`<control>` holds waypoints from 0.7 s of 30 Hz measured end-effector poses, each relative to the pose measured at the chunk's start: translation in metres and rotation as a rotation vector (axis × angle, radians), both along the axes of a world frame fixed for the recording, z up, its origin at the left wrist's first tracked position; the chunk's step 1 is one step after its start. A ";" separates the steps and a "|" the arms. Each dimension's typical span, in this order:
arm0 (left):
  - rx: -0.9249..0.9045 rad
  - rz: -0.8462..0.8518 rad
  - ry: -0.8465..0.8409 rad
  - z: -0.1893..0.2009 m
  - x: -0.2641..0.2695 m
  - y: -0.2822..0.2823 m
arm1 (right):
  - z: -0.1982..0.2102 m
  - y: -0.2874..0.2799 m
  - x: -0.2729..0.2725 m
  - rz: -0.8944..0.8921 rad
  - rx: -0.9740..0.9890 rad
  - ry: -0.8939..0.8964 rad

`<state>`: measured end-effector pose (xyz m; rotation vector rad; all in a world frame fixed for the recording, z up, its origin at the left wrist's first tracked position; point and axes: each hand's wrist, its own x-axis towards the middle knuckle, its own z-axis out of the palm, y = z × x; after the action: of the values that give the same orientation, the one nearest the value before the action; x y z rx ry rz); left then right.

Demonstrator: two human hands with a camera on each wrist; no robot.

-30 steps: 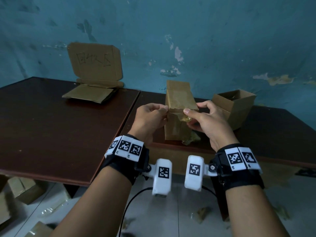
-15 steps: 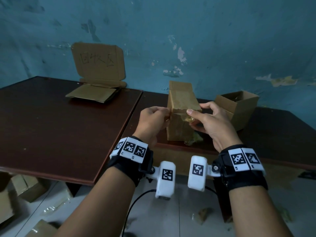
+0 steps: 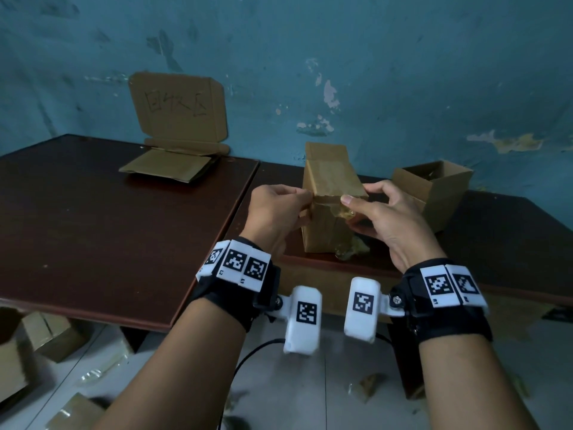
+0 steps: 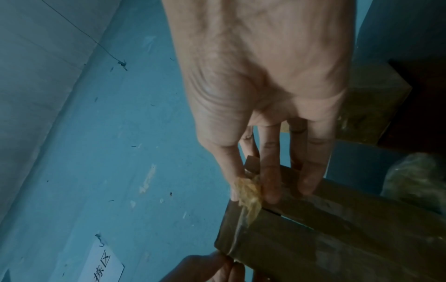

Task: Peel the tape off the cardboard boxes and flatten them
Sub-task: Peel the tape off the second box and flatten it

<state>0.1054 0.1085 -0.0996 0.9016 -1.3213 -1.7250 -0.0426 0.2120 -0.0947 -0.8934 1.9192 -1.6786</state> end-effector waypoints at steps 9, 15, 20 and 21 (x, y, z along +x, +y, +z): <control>-0.088 -0.008 -0.226 0.018 0.004 -0.003 | 0.005 0.003 0.000 0.038 0.062 0.135; -0.222 -0.064 -0.327 0.014 0.000 -0.006 | 0.005 0.004 -0.002 0.049 0.055 0.135; -0.158 -0.186 -0.221 0.007 0.001 -0.002 | 0.003 0.005 -0.004 0.049 0.051 0.108; -0.115 -0.207 -0.165 0.005 0.000 -0.001 | 0.003 0.005 -0.005 0.050 0.048 0.097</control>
<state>0.1050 0.1072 -0.0948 0.8821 -1.6555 -1.7379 -0.0476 0.2169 -0.0921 -1.0125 1.9741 -1.5811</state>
